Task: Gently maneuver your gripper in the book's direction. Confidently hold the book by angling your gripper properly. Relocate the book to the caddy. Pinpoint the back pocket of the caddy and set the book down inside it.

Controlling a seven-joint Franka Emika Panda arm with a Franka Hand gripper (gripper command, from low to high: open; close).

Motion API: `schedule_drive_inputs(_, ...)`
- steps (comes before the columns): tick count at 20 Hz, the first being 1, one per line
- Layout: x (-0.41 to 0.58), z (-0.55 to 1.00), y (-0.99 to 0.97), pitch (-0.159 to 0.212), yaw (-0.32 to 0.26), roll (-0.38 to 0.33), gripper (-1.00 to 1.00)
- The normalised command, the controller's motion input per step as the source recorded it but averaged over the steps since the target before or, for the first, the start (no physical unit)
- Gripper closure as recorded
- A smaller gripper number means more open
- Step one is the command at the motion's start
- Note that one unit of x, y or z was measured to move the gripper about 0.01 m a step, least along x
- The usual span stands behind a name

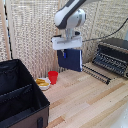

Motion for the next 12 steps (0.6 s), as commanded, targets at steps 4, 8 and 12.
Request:
schedule_drive_inputs(4, -0.046, 1.00, 0.19, 0.056, 0.001, 0.000, 1.00)
schedule_drive_inputs(8, -0.092, 1.00, 0.18, 0.043, 0.000, 0.000, 1.00)
schedule_drive_inputs(12, -0.104, 0.96, 0.35, -0.005, -0.089, 0.001, 1.00)
